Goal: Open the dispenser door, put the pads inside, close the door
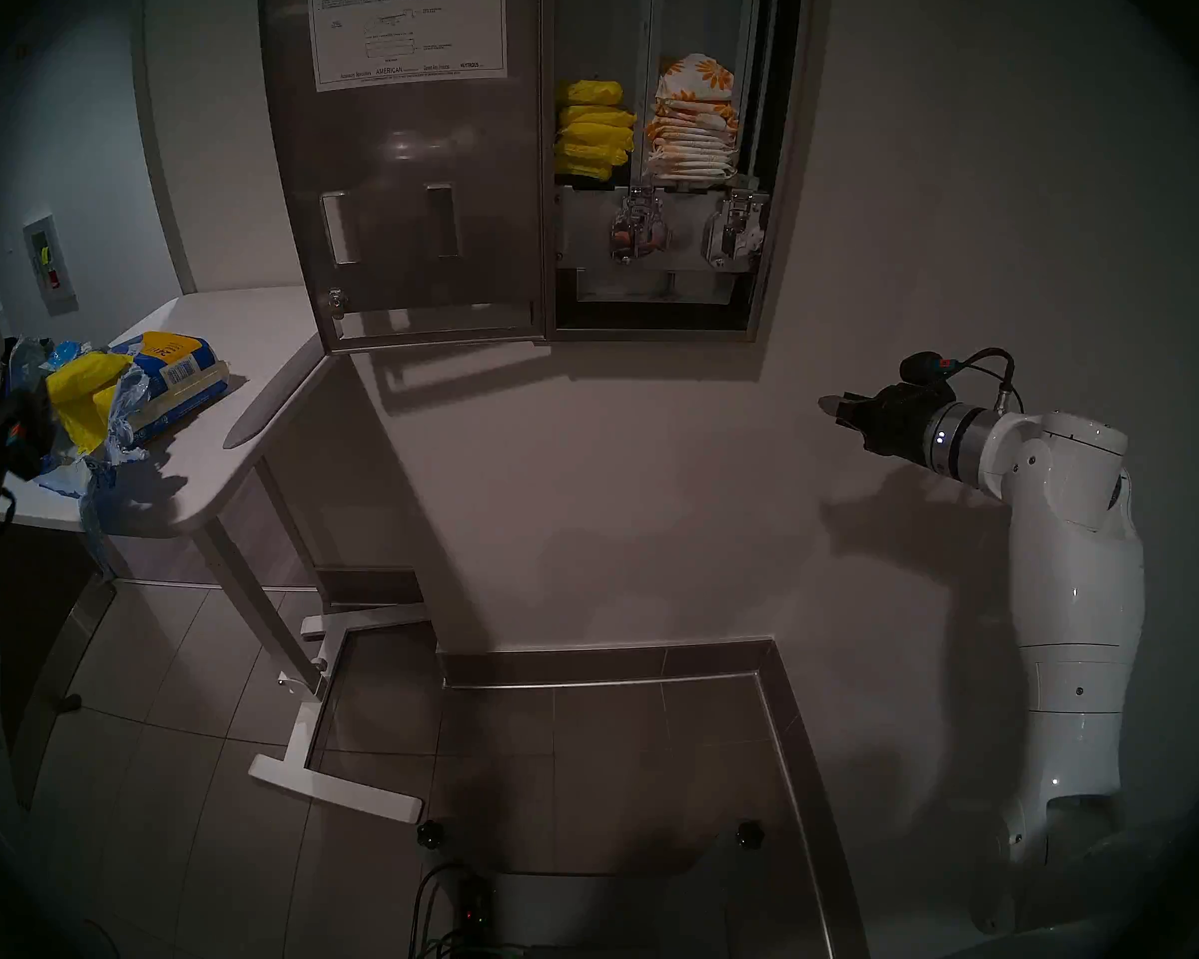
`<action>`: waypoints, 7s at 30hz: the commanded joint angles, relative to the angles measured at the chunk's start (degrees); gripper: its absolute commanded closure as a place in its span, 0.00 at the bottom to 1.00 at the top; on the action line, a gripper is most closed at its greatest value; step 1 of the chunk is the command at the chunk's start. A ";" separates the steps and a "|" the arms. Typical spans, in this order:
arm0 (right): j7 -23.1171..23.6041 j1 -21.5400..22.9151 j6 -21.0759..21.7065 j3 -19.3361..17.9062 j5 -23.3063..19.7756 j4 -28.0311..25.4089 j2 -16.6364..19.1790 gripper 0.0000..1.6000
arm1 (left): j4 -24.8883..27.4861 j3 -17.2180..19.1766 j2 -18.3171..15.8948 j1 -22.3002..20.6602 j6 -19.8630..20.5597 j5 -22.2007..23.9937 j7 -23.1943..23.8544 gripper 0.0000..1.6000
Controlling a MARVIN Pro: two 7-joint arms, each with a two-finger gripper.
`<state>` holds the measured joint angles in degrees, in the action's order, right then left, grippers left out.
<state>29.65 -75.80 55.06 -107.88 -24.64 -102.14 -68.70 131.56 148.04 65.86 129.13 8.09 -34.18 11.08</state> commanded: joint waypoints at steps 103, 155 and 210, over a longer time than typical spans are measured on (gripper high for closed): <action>-0.67 1.74 -0.06 -0.08 -0.23 -2.34 0.39 0.67 | -30.88 8.30 -19.11 -1.59 -41.83 12.40 5.11 0.00; -0.76 1.70 -0.06 -0.04 -0.36 -2.32 0.45 0.67 | -34.09 2.17 -19.61 -6.12 -39.56 9.39 2.91 0.00; -0.82 1.67 -0.06 -0.01 -0.47 -2.29 0.50 0.67 | -28.77 2.43 -15.38 -6.57 -40.59 14.21 4.47 1.00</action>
<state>28.86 -75.77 55.07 -107.81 -24.98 -102.81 -68.57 98.65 148.80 48.46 123.56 -31.36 -22.70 17.23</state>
